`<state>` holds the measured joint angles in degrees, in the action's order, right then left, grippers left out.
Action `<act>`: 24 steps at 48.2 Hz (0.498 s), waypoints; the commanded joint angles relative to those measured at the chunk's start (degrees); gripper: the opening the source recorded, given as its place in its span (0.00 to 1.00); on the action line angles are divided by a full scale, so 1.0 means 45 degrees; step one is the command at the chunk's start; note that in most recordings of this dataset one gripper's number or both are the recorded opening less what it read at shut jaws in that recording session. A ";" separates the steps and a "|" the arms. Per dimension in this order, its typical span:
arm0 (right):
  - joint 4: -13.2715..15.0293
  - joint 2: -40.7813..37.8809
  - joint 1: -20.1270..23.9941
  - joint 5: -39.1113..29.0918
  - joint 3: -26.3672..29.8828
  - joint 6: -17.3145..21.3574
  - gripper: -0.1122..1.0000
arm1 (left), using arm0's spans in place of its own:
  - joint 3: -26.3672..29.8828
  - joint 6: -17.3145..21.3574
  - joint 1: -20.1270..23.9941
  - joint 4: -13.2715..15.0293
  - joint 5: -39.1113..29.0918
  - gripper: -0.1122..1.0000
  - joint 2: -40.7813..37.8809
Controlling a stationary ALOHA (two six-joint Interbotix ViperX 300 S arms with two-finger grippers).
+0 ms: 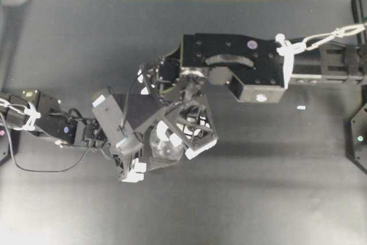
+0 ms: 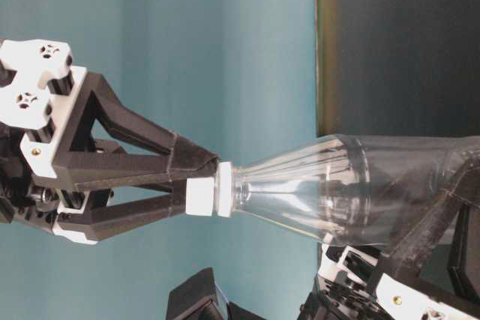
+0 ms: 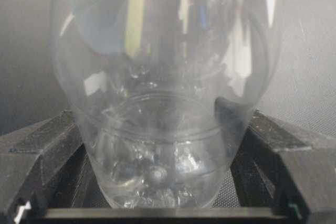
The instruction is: Open the bottle cap by holding the bottle with the left arm and twisting the cap with the right arm.
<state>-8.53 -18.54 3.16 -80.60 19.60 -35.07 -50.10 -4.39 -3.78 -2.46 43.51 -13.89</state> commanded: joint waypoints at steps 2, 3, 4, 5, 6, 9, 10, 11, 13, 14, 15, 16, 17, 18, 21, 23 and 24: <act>0.0020 0.0000 0.0215 -0.0020 -0.0020 -0.0137 0.45 | 0.0059 -0.0039 0.0020 -0.0039 0.0039 0.84 0.0020; 0.0039 0.0000 0.0215 0.0000 -0.0020 -0.0137 0.45 | 0.0059 -0.0039 0.0020 -0.0039 0.0039 0.84 0.0000; 0.0039 0.0020 0.0215 0.0000 -0.0020 -0.0137 0.45 | 0.0059 -0.0039 0.0020 -0.0039 0.0039 0.84 0.0000; 0.0039 0.0000 0.0195 -0.0020 -0.0020 -0.0137 0.44 | 0.0059 -0.0039 0.0020 -0.0039 0.0039 0.84 0.0020; 0.0039 0.0020 0.0195 -0.0020 -0.0020 -0.0117 0.44 | 0.0059 -0.0039 0.0020 -0.0020 0.0039 0.84 0.0000; 0.0039 0.0020 0.0195 0.0020 -0.0039 -0.0078 0.45 | 0.0059 -0.0039 0.0020 -0.0039 0.0039 0.84 0.0000; 0.0039 0.0020 0.0195 0.0039 -0.0039 -0.0020 0.44 | 0.0059 -0.0020 0.0020 -0.0039 0.0039 0.84 0.0000; 0.0039 0.0020 0.0215 0.0059 -0.0039 0.0039 0.45 | 0.0059 -0.0020 0.0020 -0.0039 0.0039 0.84 0.0000; 0.0059 0.0020 0.0215 0.0098 -0.0059 0.0156 0.44 | 0.0059 -0.0020 0.0020 -0.0039 0.0039 0.84 0.0000; 0.0059 0.0020 0.0215 0.0117 -0.0059 0.0234 0.44 | 0.0059 -0.0020 0.0020 -0.0039 0.0039 0.84 0.0000; 0.0078 0.0039 0.0195 0.0137 -0.0059 0.0332 0.44 | 0.0059 -0.0039 0.0020 -0.0039 0.0039 0.84 0.0020; 0.0078 0.0039 0.0195 0.0137 -0.0059 0.0391 0.44 | 0.0059 -0.0020 0.0020 -0.0039 0.0039 0.84 0.0000; 0.0098 0.0039 0.0195 0.0137 -0.0078 0.0449 0.44 | 0.0059 -0.0020 0.0020 -0.0039 0.0039 0.84 0.0000; 0.0117 0.0039 0.0195 0.0137 -0.0078 0.0488 0.44 | 0.0059 -0.0020 0.0020 -0.0039 0.0039 0.84 0.0000; 0.0117 0.0039 0.0195 0.0137 -0.0078 0.0645 0.44 | 0.0059 -0.0020 0.0020 -0.0039 0.0039 0.84 0.0000; 0.0117 0.0059 0.0195 0.0137 -0.0098 0.0742 0.44 | 0.0059 -0.0020 0.0020 -0.0039 0.0039 0.84 0.0000; 0.0117 0.0059 0.0195 0.0137 -0.0098 0.0801 0.44 | 0.0059 -0.0020 0.0020 -0.0039 0.0039 0.84 0.0000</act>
<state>-8.17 -18.37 2.72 -80.07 19.16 -32.78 -50.10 -4.39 -3.52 -2.46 43.51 -13.89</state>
